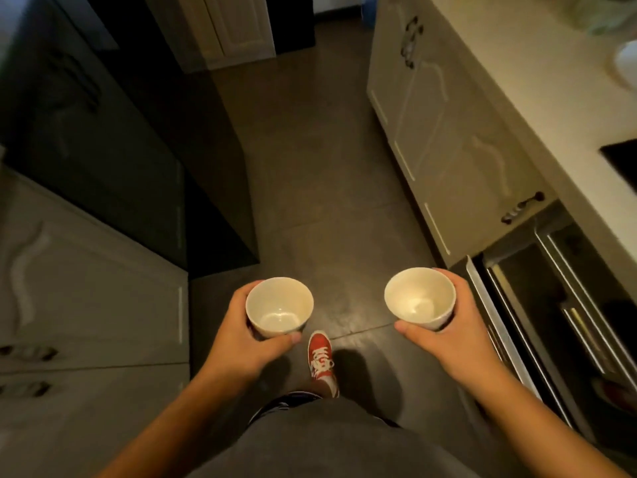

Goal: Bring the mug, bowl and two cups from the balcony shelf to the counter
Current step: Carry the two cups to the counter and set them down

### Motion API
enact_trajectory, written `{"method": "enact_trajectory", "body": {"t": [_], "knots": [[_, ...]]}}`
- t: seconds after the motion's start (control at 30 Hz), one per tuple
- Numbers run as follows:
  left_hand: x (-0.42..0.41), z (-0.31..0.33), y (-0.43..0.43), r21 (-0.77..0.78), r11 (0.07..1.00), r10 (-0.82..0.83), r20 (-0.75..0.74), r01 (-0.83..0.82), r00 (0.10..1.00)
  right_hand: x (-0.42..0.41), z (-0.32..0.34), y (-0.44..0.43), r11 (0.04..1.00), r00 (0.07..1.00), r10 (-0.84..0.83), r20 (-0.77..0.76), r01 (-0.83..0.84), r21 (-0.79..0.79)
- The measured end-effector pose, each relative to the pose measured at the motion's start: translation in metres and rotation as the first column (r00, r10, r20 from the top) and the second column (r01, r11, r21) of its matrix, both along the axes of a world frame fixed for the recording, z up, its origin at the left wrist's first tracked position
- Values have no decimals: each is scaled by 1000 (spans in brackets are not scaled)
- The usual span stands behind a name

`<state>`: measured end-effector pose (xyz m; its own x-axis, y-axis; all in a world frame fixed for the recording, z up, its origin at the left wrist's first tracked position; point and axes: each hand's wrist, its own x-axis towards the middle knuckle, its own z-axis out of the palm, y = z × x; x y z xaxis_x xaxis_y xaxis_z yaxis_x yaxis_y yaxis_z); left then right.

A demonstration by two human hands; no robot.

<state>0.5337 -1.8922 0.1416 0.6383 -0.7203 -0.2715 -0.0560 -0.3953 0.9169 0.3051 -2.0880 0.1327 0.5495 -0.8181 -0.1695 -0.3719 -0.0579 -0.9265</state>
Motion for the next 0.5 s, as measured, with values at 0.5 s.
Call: {"method": "enact_trajectory", "body": {"t": [0.5], "knots": [[121,-6,-233,-99,987,-128,-38,123,991,56,3,-144,987,985,-160,-64,162,20]]}}
